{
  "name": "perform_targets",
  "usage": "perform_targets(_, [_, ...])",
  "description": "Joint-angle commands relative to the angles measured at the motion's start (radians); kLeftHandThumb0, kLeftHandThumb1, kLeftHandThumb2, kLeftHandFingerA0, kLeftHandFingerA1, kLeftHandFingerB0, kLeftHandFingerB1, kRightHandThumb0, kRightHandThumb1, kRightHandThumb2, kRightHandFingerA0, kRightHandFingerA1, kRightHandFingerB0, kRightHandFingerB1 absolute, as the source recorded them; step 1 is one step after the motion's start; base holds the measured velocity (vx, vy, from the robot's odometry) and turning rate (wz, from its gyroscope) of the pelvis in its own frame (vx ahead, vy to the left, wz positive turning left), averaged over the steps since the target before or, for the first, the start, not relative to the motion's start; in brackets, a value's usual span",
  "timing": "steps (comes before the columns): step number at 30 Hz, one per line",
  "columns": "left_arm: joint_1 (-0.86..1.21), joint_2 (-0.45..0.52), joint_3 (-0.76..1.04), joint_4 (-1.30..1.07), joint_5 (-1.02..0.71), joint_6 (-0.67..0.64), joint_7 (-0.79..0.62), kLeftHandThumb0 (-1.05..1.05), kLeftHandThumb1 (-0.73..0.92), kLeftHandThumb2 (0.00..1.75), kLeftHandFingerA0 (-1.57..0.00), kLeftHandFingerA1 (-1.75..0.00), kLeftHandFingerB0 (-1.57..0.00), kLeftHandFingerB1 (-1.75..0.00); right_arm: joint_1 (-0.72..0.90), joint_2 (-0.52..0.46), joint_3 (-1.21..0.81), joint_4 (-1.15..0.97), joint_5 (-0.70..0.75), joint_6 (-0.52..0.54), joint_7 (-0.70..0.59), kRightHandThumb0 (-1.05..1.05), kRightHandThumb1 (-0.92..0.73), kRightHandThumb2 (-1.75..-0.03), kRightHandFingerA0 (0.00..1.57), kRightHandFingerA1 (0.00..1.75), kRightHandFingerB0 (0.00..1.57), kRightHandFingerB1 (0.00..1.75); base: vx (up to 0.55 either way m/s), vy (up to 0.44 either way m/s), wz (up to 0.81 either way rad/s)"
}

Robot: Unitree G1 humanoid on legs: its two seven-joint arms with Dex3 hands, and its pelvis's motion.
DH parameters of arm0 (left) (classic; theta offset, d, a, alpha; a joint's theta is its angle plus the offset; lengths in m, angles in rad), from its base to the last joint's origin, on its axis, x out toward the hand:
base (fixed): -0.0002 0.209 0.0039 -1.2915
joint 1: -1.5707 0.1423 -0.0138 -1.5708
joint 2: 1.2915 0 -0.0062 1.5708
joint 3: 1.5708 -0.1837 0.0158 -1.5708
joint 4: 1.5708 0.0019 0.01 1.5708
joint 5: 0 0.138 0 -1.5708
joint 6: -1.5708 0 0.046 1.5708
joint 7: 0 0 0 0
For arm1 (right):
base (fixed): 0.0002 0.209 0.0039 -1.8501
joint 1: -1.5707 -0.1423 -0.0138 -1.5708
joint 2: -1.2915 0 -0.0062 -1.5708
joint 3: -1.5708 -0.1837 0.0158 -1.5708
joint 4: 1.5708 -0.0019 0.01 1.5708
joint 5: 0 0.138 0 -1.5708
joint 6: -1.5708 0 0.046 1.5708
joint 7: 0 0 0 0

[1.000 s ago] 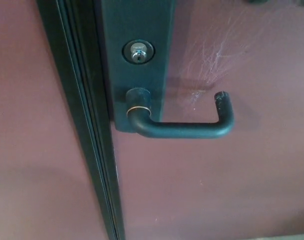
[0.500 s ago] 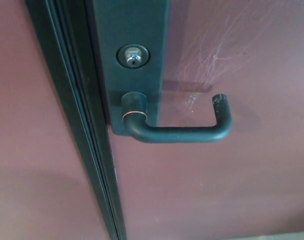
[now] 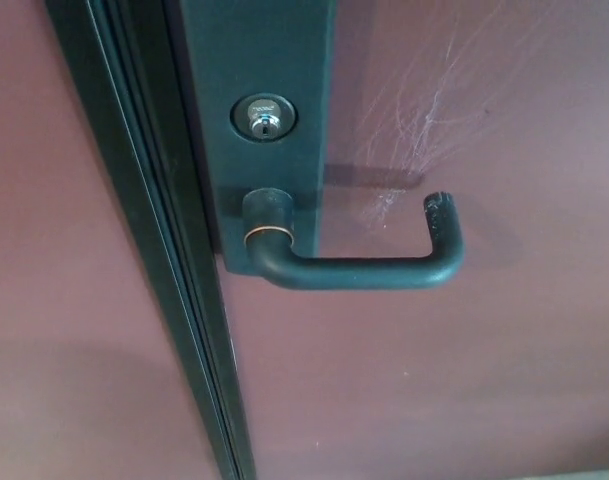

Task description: The robot walks towards the door handle and put its right hand on it and twist the handle

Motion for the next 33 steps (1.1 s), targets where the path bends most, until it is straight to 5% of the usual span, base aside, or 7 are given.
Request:
perform_targets(1, [0.020,-0.001,0.010,0.007,-0.006,0.010,-0.043,-0.23,0.62,0.58,-0.66,-0.55,-0.50,-0.43,0.643,0.378,-0.425,-0.052,0.119,-0.227,0.060,-0.63,-0.39,-0.73,0.15,0.45,0.03,0.20,0.00,0.000,0.00])
perform_targets(12, [0.021,-0.003,0.030,0.004,-0.025,0.013,-0.057,-0.24,0.60,0.57,-0.66,-0.56,-0.49,-0.43,0.849,0.667,-0.268,0.057,-0.009,-0.407,-0.130,-0.51,-0.49,-0.55,0.16,0.33,0.04,0.24,0.00,0.000,0.00])
perform_targets(14, [0.016,-0.017,0.043,-0.001,-0.042,0.010,-0.071,-0.34,0.50,0.71,-0.63,-0.63,-0.45,-0.51,0.887,0.777,-0.114,0.184,-0.137,-0.470,-0.346,-0.54,-0.35,-0.74,0.02,0.42,0.05,0.26,0.00,0.000,0.00])
perform_targets(20, [0.013,-0.016,0.056,-0.002,-0.049,0.012,-0.076,-0.36,0.50,0.72,-0.61,-0.63,-0.45,-0.51,0.878,0.796,-0.021,0.295,-0.193,-0.545,-0.479,-0.57,-0.52,-0.58,0.12,0.33,0.09,0.19,0.00,0.000,0.00])
perform_targets(26, [0.012,-0.031,0.100,0.002,-0.084,0.015,-0.090,-0.41,0.59,0.57,-0.60,-0.56,-0.52,-0.45,0.732,0.835,0.176,0.811,-0.359,-0.834,-0.867,-0.68,-0.44,-0.80,0.08,0.42,0.01,0.26,0.00,0.000,0.00])
perform_targets(27, [0.016,-0.029,0.103,-0.001,-0.086,0.011,-0.098,-0.53,0.50,0.81,-0.54,-0.63,-0.46,-0.54,0.725,0.843,0.198,0.855,-0.366,-0.827,-0.889,-0.73,-0.45,-0.80,0.08,0.35,0.09,0.23,0.00,0.000,0.00])
perform_targets(33, [0.019,-0.035,0.114,-0.003,-0.085,0.006,-0.096,-0.59,0.51,0.85,-0.53,-0.63,-0.43,-0.54,0.638,0.822,0.297,1.117,-0.396,-0.845,-1.001,-0.80,-0.50,-0.83,0.10,0.25,0.10,0.15,0.00,0.000,0.00])
